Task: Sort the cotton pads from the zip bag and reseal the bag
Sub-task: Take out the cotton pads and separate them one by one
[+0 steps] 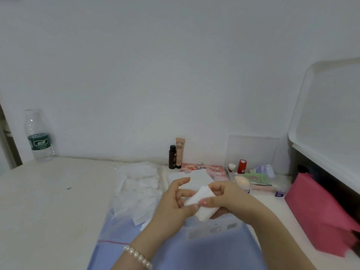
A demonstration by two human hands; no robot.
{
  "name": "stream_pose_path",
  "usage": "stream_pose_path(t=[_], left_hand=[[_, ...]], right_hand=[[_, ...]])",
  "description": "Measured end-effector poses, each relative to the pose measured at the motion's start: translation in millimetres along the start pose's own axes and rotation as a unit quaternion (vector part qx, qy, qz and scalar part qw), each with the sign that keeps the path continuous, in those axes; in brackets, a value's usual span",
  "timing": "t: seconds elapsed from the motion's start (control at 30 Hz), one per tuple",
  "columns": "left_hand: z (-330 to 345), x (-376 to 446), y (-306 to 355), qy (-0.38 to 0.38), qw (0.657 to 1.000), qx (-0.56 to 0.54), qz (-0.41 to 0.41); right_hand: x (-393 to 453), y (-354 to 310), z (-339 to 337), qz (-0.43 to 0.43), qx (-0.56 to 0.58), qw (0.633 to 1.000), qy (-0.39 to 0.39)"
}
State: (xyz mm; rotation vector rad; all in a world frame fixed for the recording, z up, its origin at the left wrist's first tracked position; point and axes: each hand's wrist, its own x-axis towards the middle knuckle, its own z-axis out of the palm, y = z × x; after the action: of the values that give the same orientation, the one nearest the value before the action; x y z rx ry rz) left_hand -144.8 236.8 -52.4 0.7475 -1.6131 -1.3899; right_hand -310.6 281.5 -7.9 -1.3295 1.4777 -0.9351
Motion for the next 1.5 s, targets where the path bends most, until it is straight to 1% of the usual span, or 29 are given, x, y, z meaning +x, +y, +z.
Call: stream_pose_path(t=[0.07,0.13,0.2,0.23,0.3,0.4,0.5,0.57,0.63,0.73,0.8,0.93,1.0,1.07,1.13,1.2,1.27,1.4,1.47,1.5], left_hand=[[2,7,10,0.023,0.999,0.036,0.012],[3,14,19,0.063,0.991,0.114,0.042],[1,20,19,0.086,0.974,0.199,0.058],[1,22,15,0.082,0.967,0.238,0.05],[-1,25,6,0.076,0.953,0.292,0.034],[-3,28,1,0.063,0.943,0.325,0.013],[-9,33,0,-0.014,0.929,0.369,-0.035],[-13,39,1,-0.071,0.905,0.413,-0.067],[-18,45,3,-0.105,0.879,0.455,-0.097],[-23,53,2,-0.118,0.852,0.496,-0.115],[-25,55,-1,-0.119,0.852,0.494,-0.125],[-27,57,-6,-0.111,0.854,0.493,-0.126],[-27,58,-9,-0.106,0.852,0.499,-0.121],[-27,58,-10,-0.102,0.852,0.5,-0.119],[-26,59,-11,-0.1,0.849,0.505,-0.115],[-24,58,-13,-0.096,0.848,0.51,-0.111],[-22,58,-14,-0.095,0.847,0.513,-0.105],[-17,57,-14,-0.1,0.834,0.534,-0.095],[-15,58,-15,-0.101,0.828,0.544,-0.094],[-14,58,-16,-0.101,0.826,0.546,-0.096]], right_hand=[[5,-7,-9,0.014,0.015,0.999,0.03],[10,-14,-19,0.018,0.011,0.994,0.104],[14,-17,-28,0.027,-0.036,0.984,0.175],[15,-15,-32,0.04,-0.062,0.978,0.193],[22,-8,-32,0.078,-0.11,0.972,0.191],[34,2,-17,0.122,-0.156,0.968,0.152],[47,12,1,0.157,-0.194,0.959,0.132],[53,18,11,0.165,-0.232,0.947,0.151],[60,23,21,0.168,-0.276,0.931,0.169],[65,26,31,0.161,-0.341,0.906,0.193],[69,28,37,0.151,-0.355,0.901,0.2],[74,30,46,0.144,-0.346,0.904,0.205],[74,29,50,0.144,-0.326,0.913,0.2],[74,27,52,0.141,-0.28,0.934,0.174],[74,23,50,0.148,-0.189,0.959,0.153],[71,21,49,0.158,-0.125,0.971,0.133],[70,21,48,0.179,-0.104,0.971,0.119],[64,23,46,0.187,-0.003,0.979,0.084],[61,20,45,0.195,-0.008,0.978,0.072],[59,17,44,0.198,-0.031,0.977,0.077]])
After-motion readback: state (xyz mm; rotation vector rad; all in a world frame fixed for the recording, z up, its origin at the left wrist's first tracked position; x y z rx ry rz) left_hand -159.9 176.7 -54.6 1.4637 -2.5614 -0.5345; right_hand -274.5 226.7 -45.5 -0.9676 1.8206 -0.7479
